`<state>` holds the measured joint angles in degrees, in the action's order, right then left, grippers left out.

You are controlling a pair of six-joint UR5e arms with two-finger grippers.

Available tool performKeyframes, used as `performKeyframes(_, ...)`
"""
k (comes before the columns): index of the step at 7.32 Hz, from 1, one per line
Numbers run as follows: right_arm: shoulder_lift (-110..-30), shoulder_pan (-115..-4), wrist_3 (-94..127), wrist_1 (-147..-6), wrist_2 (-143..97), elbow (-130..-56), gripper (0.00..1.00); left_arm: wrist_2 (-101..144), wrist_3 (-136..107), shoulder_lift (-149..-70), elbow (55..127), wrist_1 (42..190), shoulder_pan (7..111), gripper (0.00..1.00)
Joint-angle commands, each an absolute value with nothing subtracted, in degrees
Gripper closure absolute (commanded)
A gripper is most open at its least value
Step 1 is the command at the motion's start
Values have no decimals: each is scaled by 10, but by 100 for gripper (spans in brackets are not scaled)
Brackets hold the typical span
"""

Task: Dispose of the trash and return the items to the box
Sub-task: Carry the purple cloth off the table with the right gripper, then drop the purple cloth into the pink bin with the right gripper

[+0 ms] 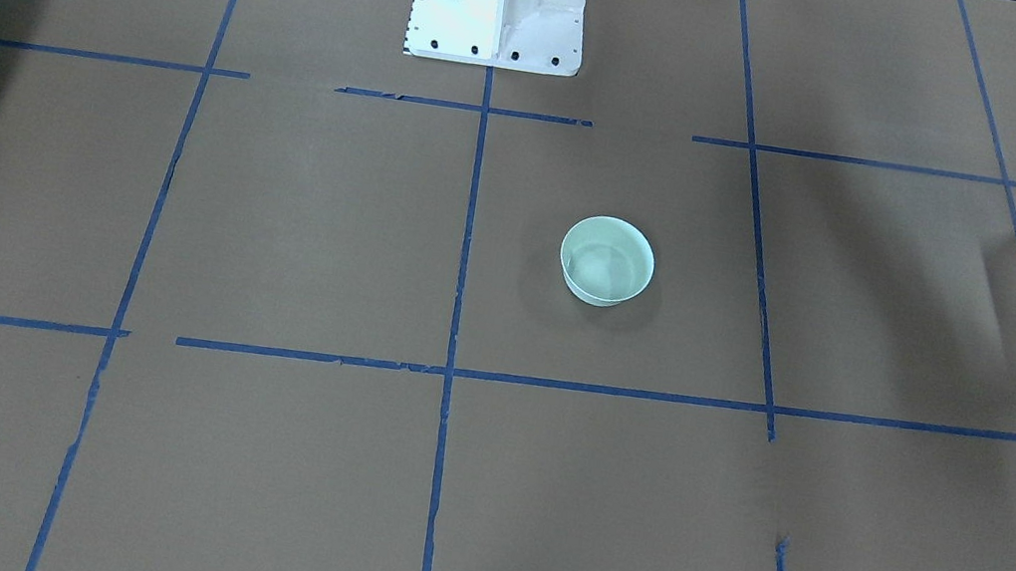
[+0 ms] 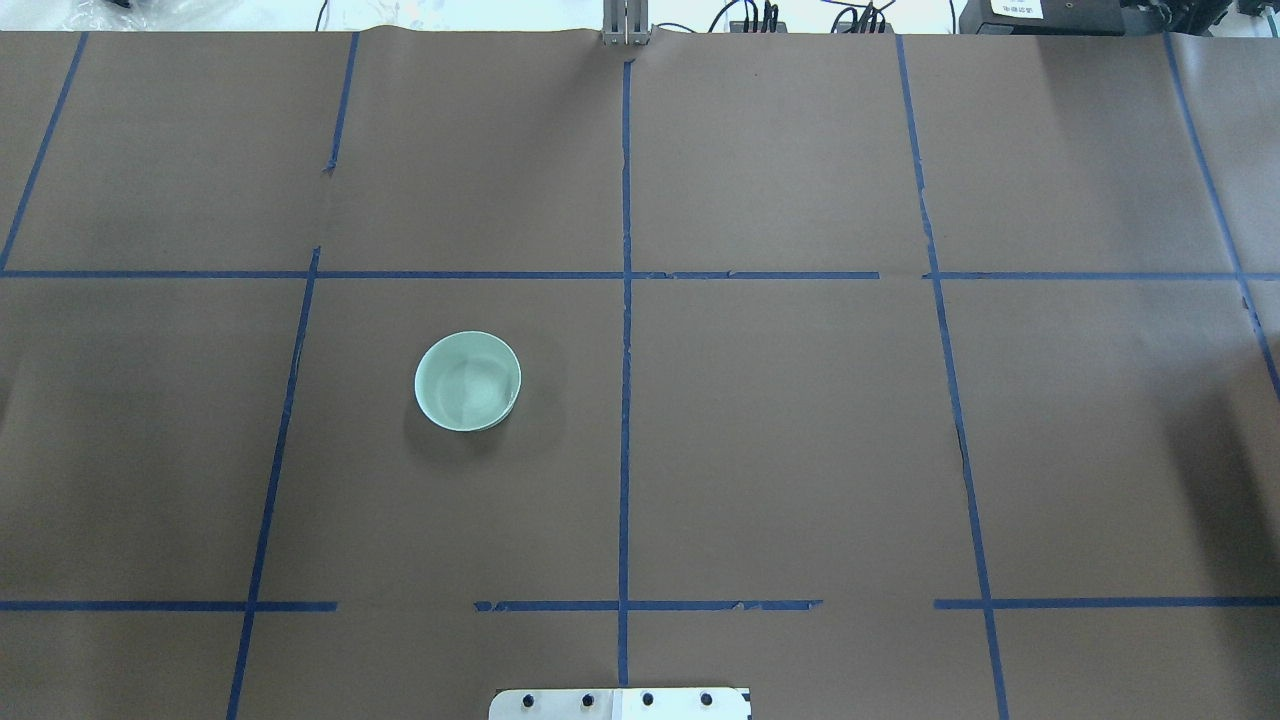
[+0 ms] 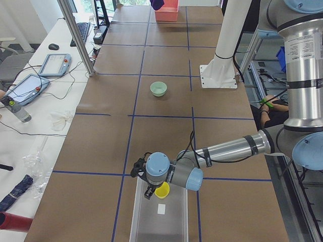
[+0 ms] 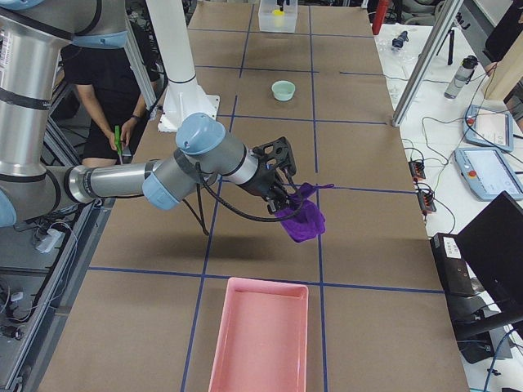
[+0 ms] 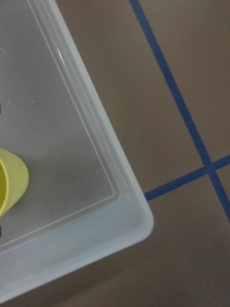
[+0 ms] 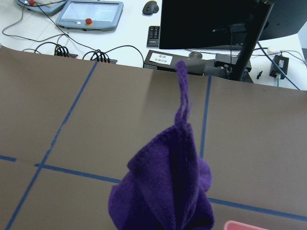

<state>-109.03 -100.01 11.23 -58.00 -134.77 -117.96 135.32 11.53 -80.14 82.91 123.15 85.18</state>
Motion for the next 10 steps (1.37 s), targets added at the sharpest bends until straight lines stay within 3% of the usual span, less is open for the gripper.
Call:
performKeyframes(1, -1098, -1050, -100, -693, -1276, -1178, 100, 1311, 113, -803, 879, 1229, 875, 0)
performKeyframes(3, -1086, -1075, -251, -734, -1218, -1117, 100, 1304, 34, -823, 906, 1224, 875, 0)
performKeyframes(6, -1065, -1084, -294, -727, -1216, -978, 100, 1305, -129, -866, 929, 1226, 855, 0)
performKeyframes(7, -1062, -1083, -293, -727, -1216, -956, 78, 1304, -161, -867, 951, 1225, 823, 0)
performKeyframes(8, -1067, -1084, -287, -728, -1221, -945, 1, 1303, -217, -881, 965, 1227, 784, 0)
performKeyframes(10, -1063, -1081, -225, -734, -1252, -946, 0, 1302, -328, -911, 989, 1226, 703, 0)
